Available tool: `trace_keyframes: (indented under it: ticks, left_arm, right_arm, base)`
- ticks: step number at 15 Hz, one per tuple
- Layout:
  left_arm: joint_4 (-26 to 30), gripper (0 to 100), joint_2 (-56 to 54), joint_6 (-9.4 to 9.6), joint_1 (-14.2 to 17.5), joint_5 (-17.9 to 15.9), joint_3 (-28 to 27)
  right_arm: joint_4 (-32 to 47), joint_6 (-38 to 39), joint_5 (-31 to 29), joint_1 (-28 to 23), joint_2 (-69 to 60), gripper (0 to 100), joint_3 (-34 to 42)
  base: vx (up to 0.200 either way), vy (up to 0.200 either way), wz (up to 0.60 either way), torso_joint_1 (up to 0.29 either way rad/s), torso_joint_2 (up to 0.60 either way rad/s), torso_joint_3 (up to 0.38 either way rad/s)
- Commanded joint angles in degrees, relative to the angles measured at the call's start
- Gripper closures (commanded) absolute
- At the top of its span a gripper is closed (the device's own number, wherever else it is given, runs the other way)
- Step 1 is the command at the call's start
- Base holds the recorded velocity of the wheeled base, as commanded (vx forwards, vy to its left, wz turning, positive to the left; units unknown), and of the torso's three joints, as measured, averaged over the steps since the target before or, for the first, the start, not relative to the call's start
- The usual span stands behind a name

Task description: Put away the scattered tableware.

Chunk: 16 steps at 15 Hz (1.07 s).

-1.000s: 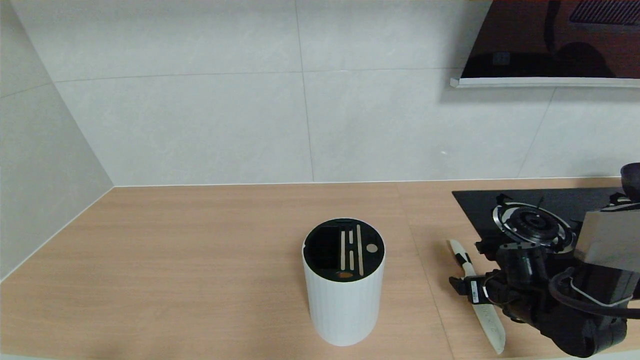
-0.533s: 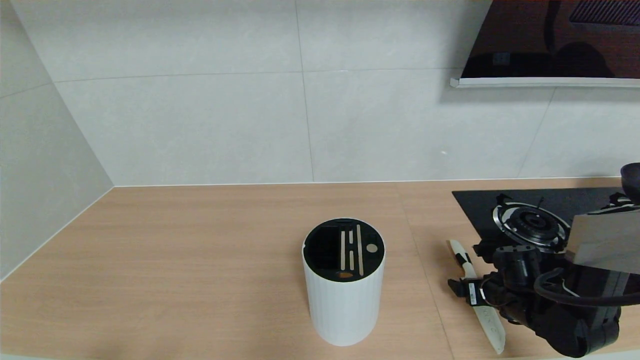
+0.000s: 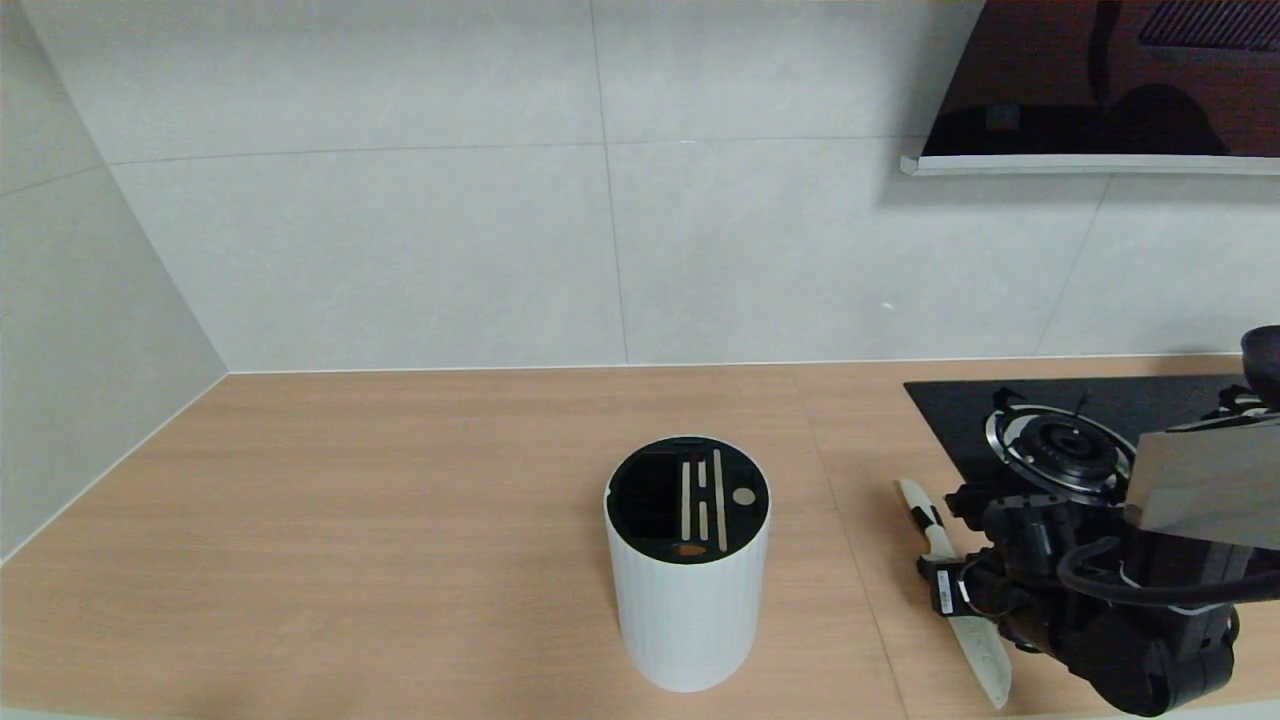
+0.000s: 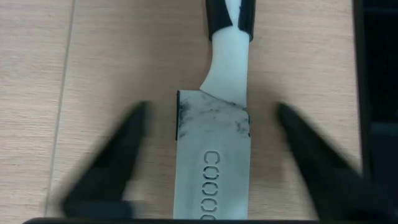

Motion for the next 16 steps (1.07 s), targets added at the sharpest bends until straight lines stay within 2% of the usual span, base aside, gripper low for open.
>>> trace_keyframes:
  ticks: [1, 9, 16]
  left_arm:
    - [-0.06, 0, 0.0, -0.02, -0.01, 0.01, 0.0]
    - [0.02, 0, 0.09, -0.02, -0.01, 0.01, 0.0]
    - [0.02, 0, 0.0, 0.07, -0.01, 0.01, 0.0]
  right_arm:
    - [0.18, -0.02, -0.06, 0.02, 0.64, 100, -0.02]
    - [0.09, -0.11, -0.85, 0.02, 0.29, 100, -0.11]
    - [0.53, -0.02, -1.91, 0.28, -9.2, 100, 0.42]
  base:
    - [0.0, 0.0, 0.0, 0.0, 0.0, 0.0]
    - [0.0, 0.0, 0.0, 0.0, 0.0, 0.0]
    - [0.0, 0.0, 0.0, 0.0, 0.0, 0.0]
